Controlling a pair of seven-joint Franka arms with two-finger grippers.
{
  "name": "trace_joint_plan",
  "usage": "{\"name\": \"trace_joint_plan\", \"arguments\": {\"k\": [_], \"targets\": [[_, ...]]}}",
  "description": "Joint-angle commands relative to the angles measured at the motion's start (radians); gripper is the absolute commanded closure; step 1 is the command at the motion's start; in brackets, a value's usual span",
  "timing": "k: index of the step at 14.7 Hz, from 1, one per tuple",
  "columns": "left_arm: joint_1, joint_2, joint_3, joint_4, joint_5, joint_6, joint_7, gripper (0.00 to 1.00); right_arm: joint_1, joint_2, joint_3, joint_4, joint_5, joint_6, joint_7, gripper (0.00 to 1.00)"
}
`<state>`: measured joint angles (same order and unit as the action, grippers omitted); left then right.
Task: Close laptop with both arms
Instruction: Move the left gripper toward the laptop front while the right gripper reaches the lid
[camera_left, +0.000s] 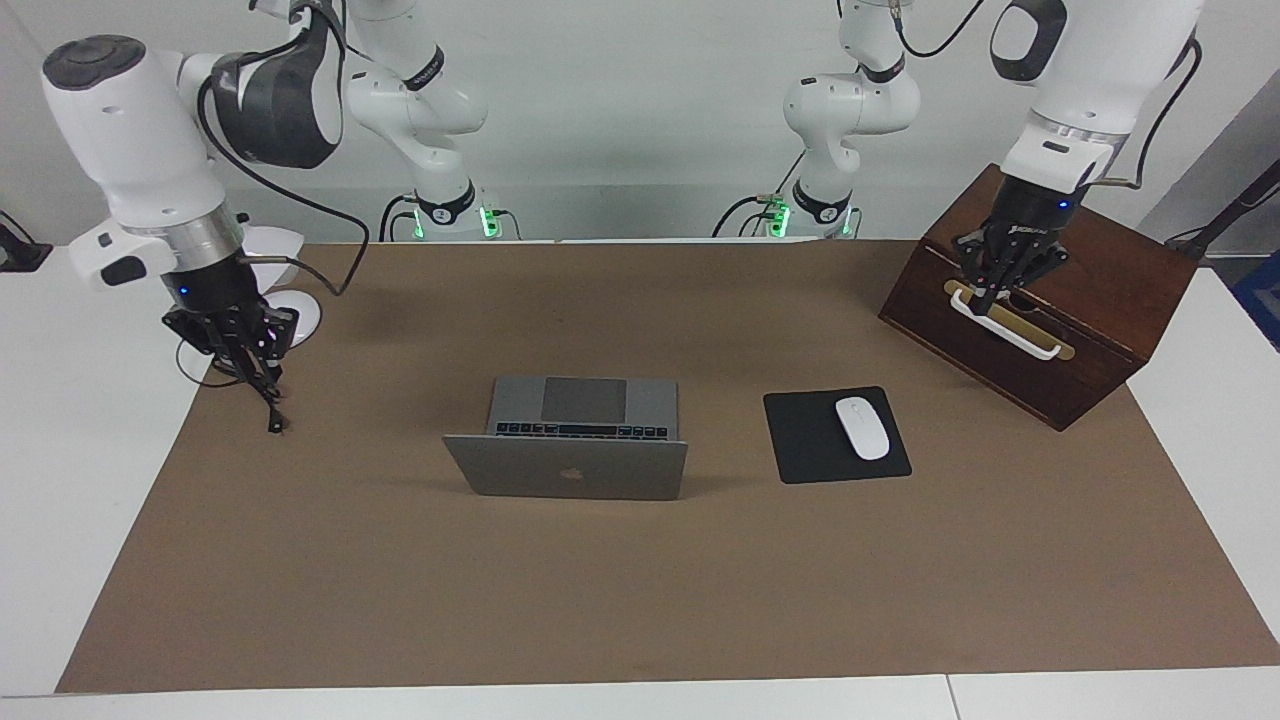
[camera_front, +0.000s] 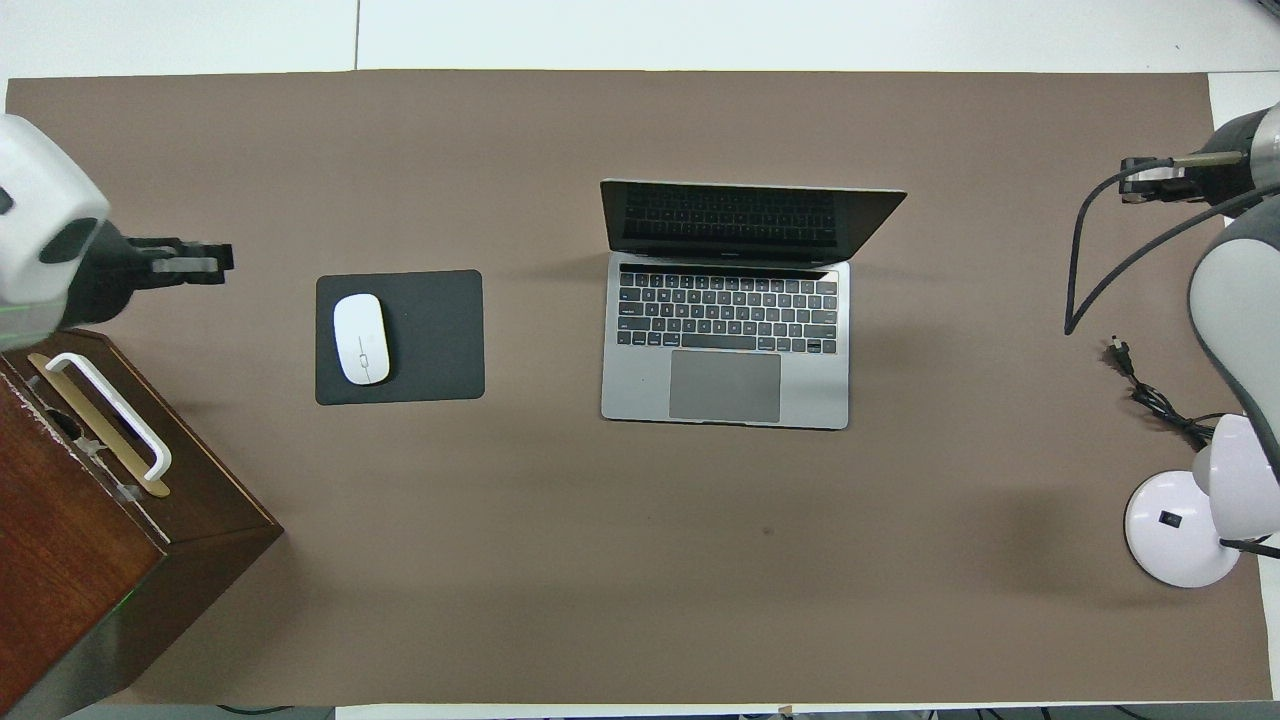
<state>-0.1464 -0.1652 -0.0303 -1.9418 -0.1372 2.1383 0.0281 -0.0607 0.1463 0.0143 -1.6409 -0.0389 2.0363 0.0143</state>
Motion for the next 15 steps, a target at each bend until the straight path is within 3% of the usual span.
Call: {"name": "trace_joint_plan", "arguments": {"k": [1,6,11,15], "targets": [[-0.054,-0.109,0.013,-0.191,-0.037,0.15,0.009,1.0,0.004,0.099,0.006,0.119,-0.006,0.015,-0.008,1.0],[-0.165,-0.158,0.015,-0.365,-0.044,0.385,0.013,1.0,0.033,0.222,0.061,0.171,0.004,0.154,-0.005,1.0],[-0.306,-0.145,0.015,-0.522,-0.044,0.65,0.012,1.0,0.105,0.289,0.061,0.274,-0.001,0.17,0.076,1.0],[-0.386,-0.021,0.015,-0.569,-0.044,0.895,0.013,1.0,0.151,0.346,0.056,0.346,-0.006,0.174,0.093,1.0]]}}
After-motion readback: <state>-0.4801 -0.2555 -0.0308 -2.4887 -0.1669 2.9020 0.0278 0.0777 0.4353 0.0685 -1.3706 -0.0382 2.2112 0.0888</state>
